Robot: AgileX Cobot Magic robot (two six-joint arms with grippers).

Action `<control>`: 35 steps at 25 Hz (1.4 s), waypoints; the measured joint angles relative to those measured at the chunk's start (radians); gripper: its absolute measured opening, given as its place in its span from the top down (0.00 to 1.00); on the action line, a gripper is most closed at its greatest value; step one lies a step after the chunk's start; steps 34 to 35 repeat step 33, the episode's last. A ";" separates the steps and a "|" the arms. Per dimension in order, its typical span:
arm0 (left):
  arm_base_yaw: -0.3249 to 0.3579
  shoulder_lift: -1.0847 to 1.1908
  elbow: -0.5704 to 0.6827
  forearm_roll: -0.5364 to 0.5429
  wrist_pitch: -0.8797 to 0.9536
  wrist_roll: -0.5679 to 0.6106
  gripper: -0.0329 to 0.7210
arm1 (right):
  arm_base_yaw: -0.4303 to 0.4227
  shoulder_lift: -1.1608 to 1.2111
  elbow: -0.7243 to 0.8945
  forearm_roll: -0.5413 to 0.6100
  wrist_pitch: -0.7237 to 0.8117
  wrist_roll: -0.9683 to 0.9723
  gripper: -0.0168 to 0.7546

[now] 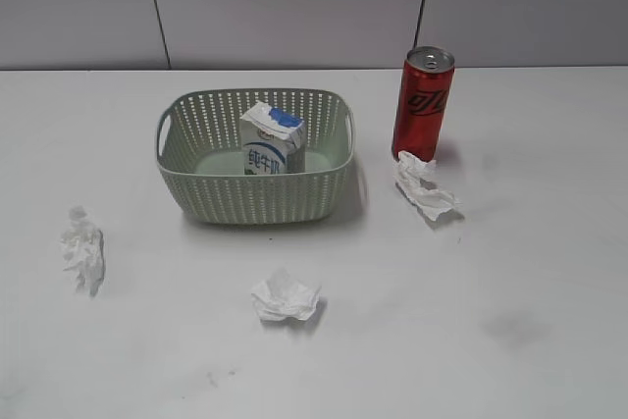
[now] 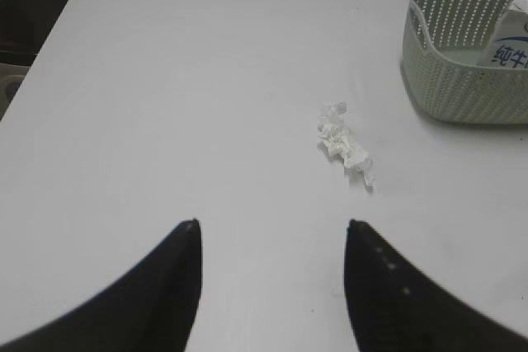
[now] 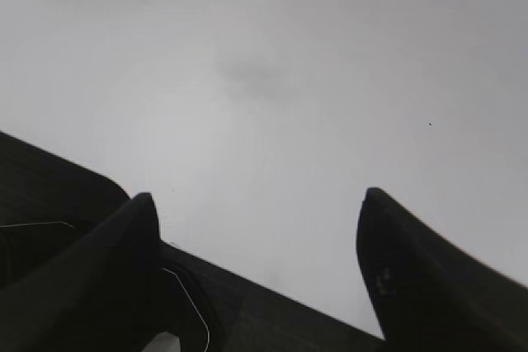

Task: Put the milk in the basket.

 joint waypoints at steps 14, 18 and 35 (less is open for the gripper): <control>0.000 0.000 0.000 0.000 0.000 0.000 0.39 | -0.277 -0.307 0.000 0.012 -0.003 0.000 0.21; 0.000 0.000 0.000 0.000 0.000 0.000 0.39 | -0.373 -0.366 0.000 0.012 -0.004 0.001 0.21; 0.000 0.000 0.000 0.000 0.000 0.000 0.39 | -0.394 -0.370 0.000 0.012 -0.004 0.000 0.21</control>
